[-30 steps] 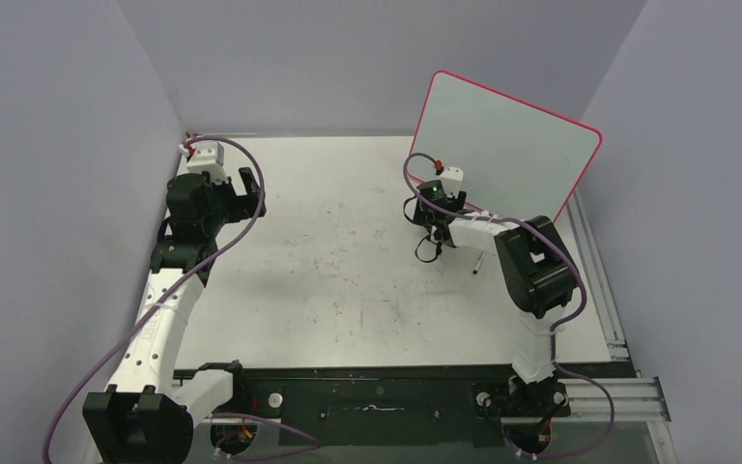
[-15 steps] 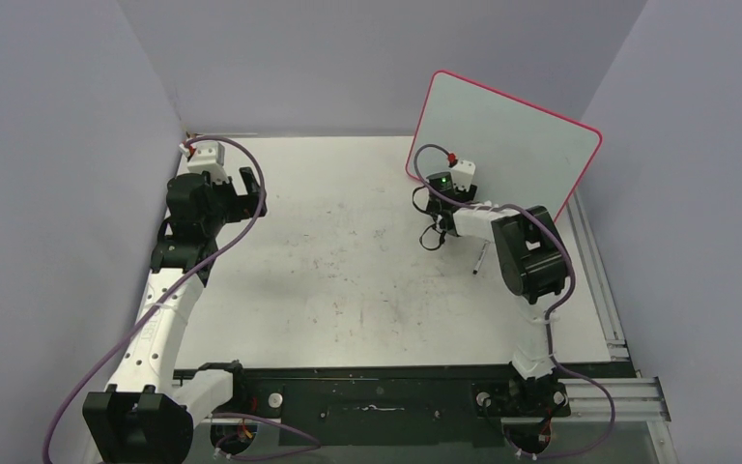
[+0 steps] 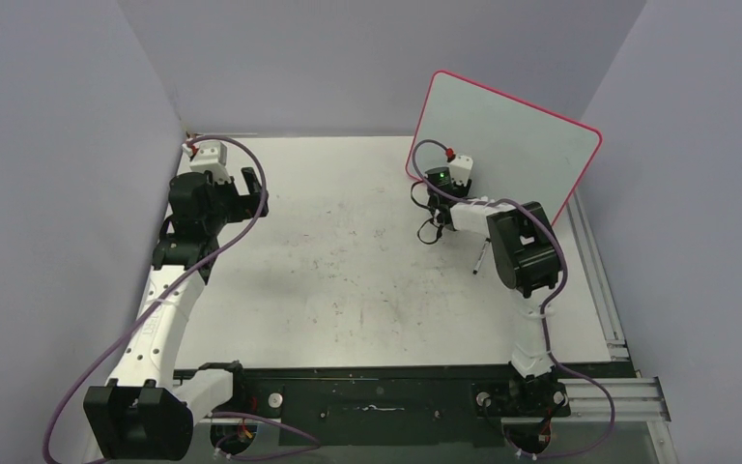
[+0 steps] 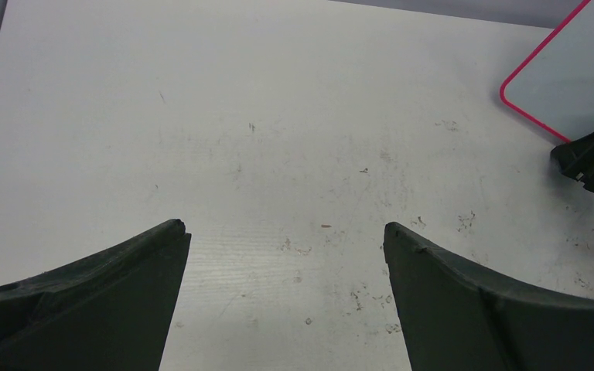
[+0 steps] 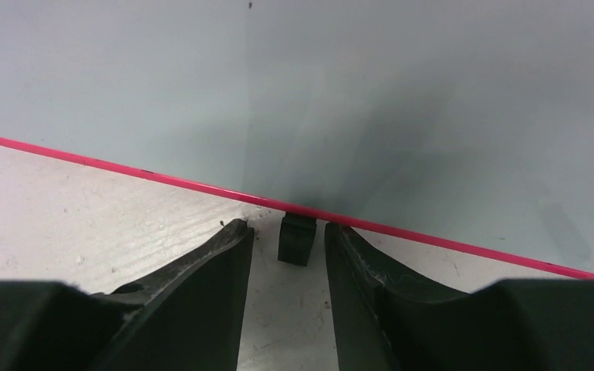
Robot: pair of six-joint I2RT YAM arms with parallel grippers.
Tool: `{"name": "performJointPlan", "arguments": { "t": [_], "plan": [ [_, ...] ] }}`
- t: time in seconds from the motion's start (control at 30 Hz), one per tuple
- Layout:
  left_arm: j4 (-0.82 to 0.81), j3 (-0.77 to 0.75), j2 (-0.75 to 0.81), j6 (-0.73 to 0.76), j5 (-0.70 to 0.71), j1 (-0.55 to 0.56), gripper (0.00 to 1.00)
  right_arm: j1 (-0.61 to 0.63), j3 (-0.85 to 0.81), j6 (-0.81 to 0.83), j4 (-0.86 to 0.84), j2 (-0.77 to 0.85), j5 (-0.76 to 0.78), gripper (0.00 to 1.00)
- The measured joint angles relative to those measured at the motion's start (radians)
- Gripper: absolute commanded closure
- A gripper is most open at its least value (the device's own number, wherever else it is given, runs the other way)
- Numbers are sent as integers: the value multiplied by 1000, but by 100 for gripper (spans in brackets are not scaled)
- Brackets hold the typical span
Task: Write a sentence on the whiteboard
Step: Move the whiteboard to the center of the board.
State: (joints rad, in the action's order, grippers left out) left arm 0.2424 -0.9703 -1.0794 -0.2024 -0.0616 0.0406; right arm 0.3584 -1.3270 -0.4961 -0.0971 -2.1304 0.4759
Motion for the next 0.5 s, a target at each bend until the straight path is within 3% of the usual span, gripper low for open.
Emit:
{"name": "performJointPlan", "arguments": {
  "t": [0.23, 0.5],
  "plan": [
    [0, 0, -5, -1, 0, 0, 4, -6, -11, 11, -2, -11, 7, 94],
    [0, 0, -13, -3, -4, 2, 4, -3, 6, 26, -34, -11, 6, 95]
  ]
}}
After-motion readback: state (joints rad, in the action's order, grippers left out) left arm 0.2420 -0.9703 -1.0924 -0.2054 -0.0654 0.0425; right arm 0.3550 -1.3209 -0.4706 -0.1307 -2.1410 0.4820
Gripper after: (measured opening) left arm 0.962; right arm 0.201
